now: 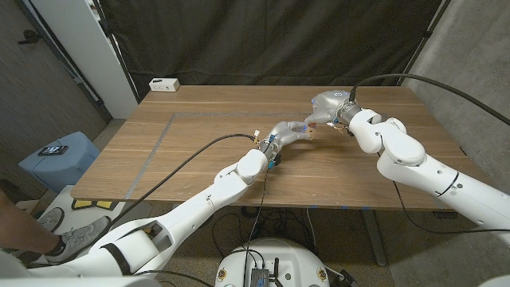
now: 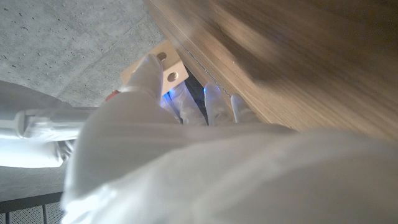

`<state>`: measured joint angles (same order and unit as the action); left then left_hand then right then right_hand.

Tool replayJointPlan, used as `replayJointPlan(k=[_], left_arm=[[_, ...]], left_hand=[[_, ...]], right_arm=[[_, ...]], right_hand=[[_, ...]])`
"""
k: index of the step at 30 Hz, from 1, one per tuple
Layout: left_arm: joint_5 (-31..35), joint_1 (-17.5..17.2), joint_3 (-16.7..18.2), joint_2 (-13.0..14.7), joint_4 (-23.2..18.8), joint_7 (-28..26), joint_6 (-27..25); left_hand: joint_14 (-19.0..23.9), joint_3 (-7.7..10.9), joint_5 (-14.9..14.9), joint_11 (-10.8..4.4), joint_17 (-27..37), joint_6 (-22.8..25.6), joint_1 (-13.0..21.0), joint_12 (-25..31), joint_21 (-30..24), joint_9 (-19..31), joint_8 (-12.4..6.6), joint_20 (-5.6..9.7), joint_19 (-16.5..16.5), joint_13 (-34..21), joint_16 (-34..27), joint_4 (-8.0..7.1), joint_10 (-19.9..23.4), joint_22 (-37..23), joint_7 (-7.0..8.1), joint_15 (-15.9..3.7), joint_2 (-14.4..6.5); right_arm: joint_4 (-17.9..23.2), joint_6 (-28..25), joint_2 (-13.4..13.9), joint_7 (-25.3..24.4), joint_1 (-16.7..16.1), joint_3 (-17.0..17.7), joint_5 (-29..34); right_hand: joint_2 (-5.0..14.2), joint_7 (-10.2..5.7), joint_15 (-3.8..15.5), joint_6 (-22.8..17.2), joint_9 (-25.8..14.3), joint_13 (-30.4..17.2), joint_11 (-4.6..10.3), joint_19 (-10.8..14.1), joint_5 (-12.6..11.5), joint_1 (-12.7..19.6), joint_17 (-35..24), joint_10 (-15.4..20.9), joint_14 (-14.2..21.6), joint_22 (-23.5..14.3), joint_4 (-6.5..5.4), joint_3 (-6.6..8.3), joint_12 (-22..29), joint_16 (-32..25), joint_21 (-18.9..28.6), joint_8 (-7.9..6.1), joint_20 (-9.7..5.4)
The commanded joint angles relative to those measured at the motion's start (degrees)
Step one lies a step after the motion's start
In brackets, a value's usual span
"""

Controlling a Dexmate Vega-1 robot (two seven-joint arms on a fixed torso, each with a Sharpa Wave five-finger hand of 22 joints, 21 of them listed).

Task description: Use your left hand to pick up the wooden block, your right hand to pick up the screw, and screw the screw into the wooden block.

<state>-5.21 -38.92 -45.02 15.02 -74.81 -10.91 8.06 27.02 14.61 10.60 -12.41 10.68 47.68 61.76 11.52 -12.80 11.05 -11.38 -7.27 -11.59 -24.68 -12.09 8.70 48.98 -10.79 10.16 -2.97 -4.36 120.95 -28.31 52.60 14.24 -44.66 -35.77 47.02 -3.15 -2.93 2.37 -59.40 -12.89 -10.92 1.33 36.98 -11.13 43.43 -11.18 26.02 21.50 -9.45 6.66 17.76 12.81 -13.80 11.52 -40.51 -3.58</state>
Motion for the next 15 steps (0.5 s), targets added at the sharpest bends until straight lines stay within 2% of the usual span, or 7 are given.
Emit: replayJointPlan(k=[1, 6, 15], left_arm=[[0.0, -0.24, 0.05, 0.11, -0.28, -0.2, -0.13], [-0.03, -0.27, 0.09, 0.11, -0.32, -0.24, -0.14], [-0.17, -0.33, 0.18, 0.14, -0.39, -0.23, -0.26]], left_hand=[[0.58, 0.6, 0.39, -0.1, 0.1, 0.29, 0.27, 0.54, -0.03, 0.08, -0.44, 0.13, -0.38, -0.24, 0.1, -0.05, 0.25, -0.24, 0.01, -3.58, -0.79], [0.62, 0.64, 0.4, -0.09, 0.1, 0.42, 0.16, 0.53, -0.04, 0.08, -0.5, 0.12, -0.4, -0.24, 0.1, -0.12, 0.22, -0.24, -0.1, -3.58, -0.85], [0.68, 0.73, 0.42, -0.08, 0.06, 0.53, 0.1, 0.48, -0.05, 0.08, -0.53, 0.14, -0.43, -0.24, 0.14, -0.13, 0.08, -0.24, -0.1, -3.51, -0.84]], right_arm=[[-0.57, -0.69, -1.42, -0.93, -0.34, -0.48, 2.86], [-0.98, -0.77, -2.18, -2.19, -0.66, -0.4, 3.46], [-2.01, -1.63, -3.74, -4.26, -0.82, -0.81, 5.29]], right_hand=[[0.03, -0.16, 3.76, -1.63, 0.12, -0.17, 0.21, 0.66, 0.02, -0.48, -0.14, 0.97, 0.88, -0.26, 0.08, -0.26, 0.39, -0.33, 0.4, -0.68, -0.36], [0.16, -0.26, 4.06, -3.16, 0.44, -0.15, 0.6, 1.14, -0.02, -0.51, -0.12, 1.92, 1.52, -0.28, 0.19, -0.35, 0.46, -0.43, 0.41, -0.98, -0.5], [1.04, -0.53, 4.85, -8.41, 1.37, -0.08, 1.39, 2.04, -0.09, 0.27, -0.04, 4.52, 3.11, -0.32, 0.81, -0.13, 0.6, -0.61, 0.32, -1.96, -0.74]])
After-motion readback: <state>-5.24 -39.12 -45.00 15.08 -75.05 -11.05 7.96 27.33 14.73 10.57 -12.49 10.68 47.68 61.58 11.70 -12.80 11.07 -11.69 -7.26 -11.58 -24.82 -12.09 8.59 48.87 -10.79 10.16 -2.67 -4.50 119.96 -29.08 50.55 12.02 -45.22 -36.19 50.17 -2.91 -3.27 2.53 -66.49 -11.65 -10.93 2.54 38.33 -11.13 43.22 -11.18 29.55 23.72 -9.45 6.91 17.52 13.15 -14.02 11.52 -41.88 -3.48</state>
